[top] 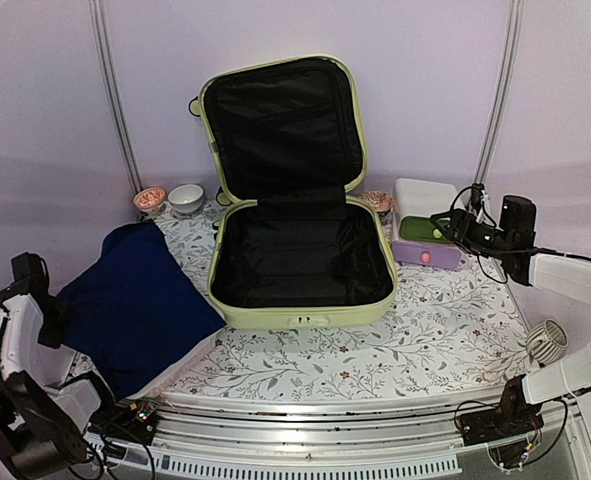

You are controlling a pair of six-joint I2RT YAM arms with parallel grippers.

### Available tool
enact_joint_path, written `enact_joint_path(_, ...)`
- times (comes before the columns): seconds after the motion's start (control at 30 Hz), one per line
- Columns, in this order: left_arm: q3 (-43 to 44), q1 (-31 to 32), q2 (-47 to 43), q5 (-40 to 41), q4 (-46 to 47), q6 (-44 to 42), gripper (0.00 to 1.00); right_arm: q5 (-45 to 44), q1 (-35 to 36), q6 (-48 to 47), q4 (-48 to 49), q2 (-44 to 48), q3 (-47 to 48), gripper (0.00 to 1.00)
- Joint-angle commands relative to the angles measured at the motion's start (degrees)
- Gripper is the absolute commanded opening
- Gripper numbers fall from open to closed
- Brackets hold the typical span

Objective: Open, take out, and arrange the luggage

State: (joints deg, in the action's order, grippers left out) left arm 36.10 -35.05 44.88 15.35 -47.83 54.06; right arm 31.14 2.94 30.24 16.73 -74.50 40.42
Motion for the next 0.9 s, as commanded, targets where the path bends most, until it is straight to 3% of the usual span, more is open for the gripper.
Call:
enact_joint_path(0.0, -4.57, -1.25, 3.08, -6.46, 6.45, 4.20, 0.00, -0.79, 4.31, -5.82, -8.81, -1.33, 6.39, 0.68)
enact_joint_path(0.1, -6.98, -1.25, 3.81, -9.42, 10.69, 3.97, 0.00, -6.10, 9.91, -12.41, -14.56, -1.27, 9.42, 0.70)
enact_joint_path(0.27, -13.63, -0.47, 6.02, -18.81, 19.92, 7.81, 0.00, -3.83, 13.02, -13.50, -14.07, -0.85, 7.76, 0.69)
enact_joint_path(0.4, -16.81, 4.24, 9.20, -21.26, 29.49, 11.55, 0.00, -2.27, 16.79, -14.47, -15.18, -0.39, 6.39, 0.69)
enact_joint_path(0.57, -12.26, 10.84, 18.26, -17.40, 34.66, 14.61, 0.00, -1.19, 21.16, -15.73, -16.96, 0.79, 2.15, 0.68)
enact_joint_path(0.73, -6.51, 14.01, 30.12, -21.26, 46.34, 11.49, 0.00, -1.26, 26.79, -16.53, -16.51, 4.44, -2.52, 0.68)
enact_joint_path(0.87, 3.38, 18.19, 40.21, -19.46, 44.44, 6.92, 0.00, -7.37, 31.66, -17.65, -17.99, 6.10, -3.09, 0.68)
